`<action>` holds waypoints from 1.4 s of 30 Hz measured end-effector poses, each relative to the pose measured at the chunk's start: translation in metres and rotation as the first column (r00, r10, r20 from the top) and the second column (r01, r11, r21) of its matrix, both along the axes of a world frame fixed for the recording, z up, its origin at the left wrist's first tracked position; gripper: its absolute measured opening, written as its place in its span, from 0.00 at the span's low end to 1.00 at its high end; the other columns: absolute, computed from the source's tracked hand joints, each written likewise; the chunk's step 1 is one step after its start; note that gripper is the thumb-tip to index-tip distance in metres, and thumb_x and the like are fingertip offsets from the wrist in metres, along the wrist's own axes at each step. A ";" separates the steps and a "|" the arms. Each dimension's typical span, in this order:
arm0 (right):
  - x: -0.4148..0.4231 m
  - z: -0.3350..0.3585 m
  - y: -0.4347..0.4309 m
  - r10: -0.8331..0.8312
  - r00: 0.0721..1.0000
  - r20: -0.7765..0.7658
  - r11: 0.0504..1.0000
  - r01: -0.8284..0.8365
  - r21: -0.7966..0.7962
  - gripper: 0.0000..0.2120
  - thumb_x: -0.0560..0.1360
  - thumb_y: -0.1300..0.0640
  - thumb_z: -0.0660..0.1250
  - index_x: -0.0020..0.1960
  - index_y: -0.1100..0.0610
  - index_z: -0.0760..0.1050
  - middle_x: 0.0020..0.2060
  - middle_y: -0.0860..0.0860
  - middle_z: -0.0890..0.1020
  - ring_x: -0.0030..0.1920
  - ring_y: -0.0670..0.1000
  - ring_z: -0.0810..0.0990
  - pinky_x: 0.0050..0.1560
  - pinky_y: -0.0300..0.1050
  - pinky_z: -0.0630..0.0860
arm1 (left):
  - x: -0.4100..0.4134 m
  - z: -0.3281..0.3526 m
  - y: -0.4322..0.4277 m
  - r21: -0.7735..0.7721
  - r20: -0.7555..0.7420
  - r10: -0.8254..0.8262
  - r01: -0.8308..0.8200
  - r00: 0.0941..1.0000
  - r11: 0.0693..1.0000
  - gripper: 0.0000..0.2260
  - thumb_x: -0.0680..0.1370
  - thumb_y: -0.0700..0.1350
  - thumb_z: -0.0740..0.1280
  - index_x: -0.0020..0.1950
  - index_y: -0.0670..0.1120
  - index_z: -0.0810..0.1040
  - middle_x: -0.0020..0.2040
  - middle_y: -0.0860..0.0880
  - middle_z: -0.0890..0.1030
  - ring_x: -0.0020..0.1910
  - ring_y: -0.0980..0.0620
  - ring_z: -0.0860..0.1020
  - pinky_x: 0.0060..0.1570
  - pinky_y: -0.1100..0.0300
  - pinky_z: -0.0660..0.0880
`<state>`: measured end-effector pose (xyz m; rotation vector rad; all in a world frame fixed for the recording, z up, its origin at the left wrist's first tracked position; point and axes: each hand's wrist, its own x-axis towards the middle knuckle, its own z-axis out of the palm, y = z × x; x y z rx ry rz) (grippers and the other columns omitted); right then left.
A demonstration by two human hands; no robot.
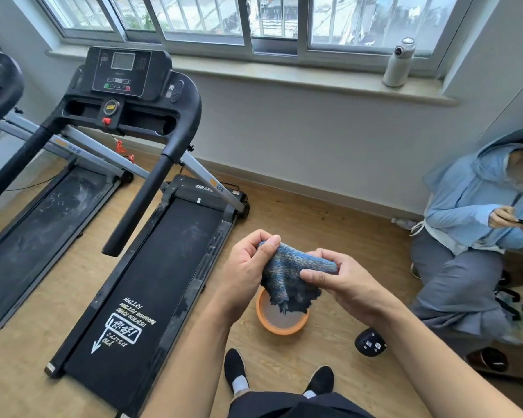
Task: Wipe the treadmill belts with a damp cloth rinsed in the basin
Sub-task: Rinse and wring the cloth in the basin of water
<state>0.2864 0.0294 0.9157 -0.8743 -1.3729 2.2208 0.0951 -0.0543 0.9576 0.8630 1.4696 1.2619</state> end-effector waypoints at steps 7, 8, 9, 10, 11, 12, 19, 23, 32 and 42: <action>-0.004 -0.003 0.007 -0.204 0.968 0.148 0.978 0.193 0.082 0.14 0.73 0.54 0.80 0.44 0.56 0.75 0.39 0.56 0.82 0.39 0.55 0.81 0.38 0.48 0.76 | -0.013 -0.022 -0.007 -0.080 -0.200 0.102 -0.120 0.974 0.990 0.14 0.77 0.48 0.77 0.47 0.40 0.79 0.38 0.49 0.82 0.37 0.55 0.80 0.39 0.59 0.77; -0.004 -0.004 0.009 -0.245 0.951 0.187 0.965 0.221 0.139 0.13 0.74 0.54 0.80 0.44 0.57 0.76 0.40 0.57 0.83 0.40 0.55 0.82 0.40 0.50 0.76 | -0.015 -0.024 -0.008 -0.076 -0.195 0.126 -0.143 0.973 0.987 0.13 0.77 0.48 0.77 0.47 0.40 0.79 0.38 0.49 0.83 0.37 0.55 0.80 0.39 0.59 0.78; -0.004 -0.006 0.010 -0.280 0.935 0.218 0.952 0.241 0.190 0.13 0.74 0.54 0.80 0.45 0.58 0.77 0.41 0.58 0.85 0.40 0.54 0.83 0.40 0.51 0.77 | -0.017 -0.027 -0.009 -0.069 -0.215 0.152 -0.170 0.965 0.983 0.13 0.77 0.49 0.77 0.47 0.41 0.79 0.38 0.48 0.84 0.38 0.55 0.81 0.40 0.58 0.78; -0.005 -0.006 0.011 -0.311 0.918 0.246 0.937 0.254 0.239 0.12 0.74 0.54 0.80 0.46 0.59 0.77 0.42 0.58 0.86 0.40 0.53 0.83 0.39 0.50 0.78 | -0.020 -0.031 -0.009 -0.056 -0.249 0.175 -0.194 0.953 0.979 0.13 0.77 0.50 0.77 0.46 0.43 0.79 0.39 0.47 0.85 0.38 0.54 0.82 0.41 0.56 0.79; -0.005 -0.005 0.012 -0.341 0.900 0.271 0.920 0.260 0.294 0.12 0.75 0.55 0.79 0.46 0.59 0.78 0.41 0.58 0.86 0.39 0.52 0.83 0.36 0.49 0.79 | -0.021 -0.035 -0.009 -0.041 -0.293 0.190 -0.210 0.937 0.977 0.12 0.78 0.52 0.77 0.45 0.46 0.79 0.40 0.47 0.86 0.39 0.52 0.84 0.42 0.53 0.80; -0.007 -0.002 0.011 -0.368 0.883 0.291 0.899 0.259 0.352 0.12 0.75 0.56 0.79 0.46 0.59 0.77 0.40 0.58 0.85 0.36 0.50 0.82 0.33 0.48 0.79 | -0.020 -0.038 -0.009 -0.024 -0.346 0.199 -0.221 0.917 0.975 0.12 0.78 0.53 0.77 0.44 0.48 0.78 0.40 0.48 0.85 0.40 0.51 0.84 0.42 0.51 0.80; -0.028 0.022 -0.012 -0.255 0.939 0.231 0.824 0.086 0.559 0.07 0.77 0.57 0.76 0.50 0.49 0.78 0.40 0.51 0.84 0.38 0.52 0.82 0.38 0.49 0.81 | 0.006 -0.041 0.001 0.052 -0.417 0.220 -0.219 0.882 0.974 0.10 0.85 0.54 0.66 0.47 0.50 0.78 0.40 0.51 0.83 0.40 0.53 0.82 0.44 0.47 0.80; -0.031 0.034 -0.013 -0.086 0.990 0.112 0.899 0.029 0.438 0.12 0.83 0.57 0.64 0.61 0.53 0.84 0.49 0.52 0.87 0.44 0.53 0.84 0.42 0.46 0.80 | 0.014 -0.040 -0.002 -0.065 0.031 0.285 -0.282 0.958 0.957 0.25 0.87 0.61 0.54 0.53 0.44 0.82 0.48 0.38 0.85 0.46 0.44 0.84 0.49 0.42 0.81; 0.023 -0.009 -0.003 -0.245 0.889 0.386 0.928 0.099 0.359 0.09 0.81 0.65 0.69 0.52 0.53 0.83 0.46 0.53 0.87 0.40 0.51 0.84 0.38 0.40 0.77 | -0.014 -0.079 0.004 -0.125 0.249 0.130 -0.101 0.960 0.987 0.11 0.80 0.43 0.74 0.58 0.39 0.79 0.48 0.44 0.85 0.46 0.48 0.83 0.40 0.59 0.79; -0.112 -0.180 -0.003 -0.291 0.749 0.595 0.924 0.059 0.378 0.15 0.77 0.45 0.75 0.60 0.48 0.78 0.57 0.49 0.76 0.59 0.45 0.77 0.64 0.42 0.73 | -0.081 -0.237 0.040 -0.425 0.188 0.016 0.067 0.982 0.903 0.05 0.84 0.44 0.68 0.52 0.43 0.80 0.41 0.48 0.84 0.40 0.50 0.81 0.35 0.59 0.77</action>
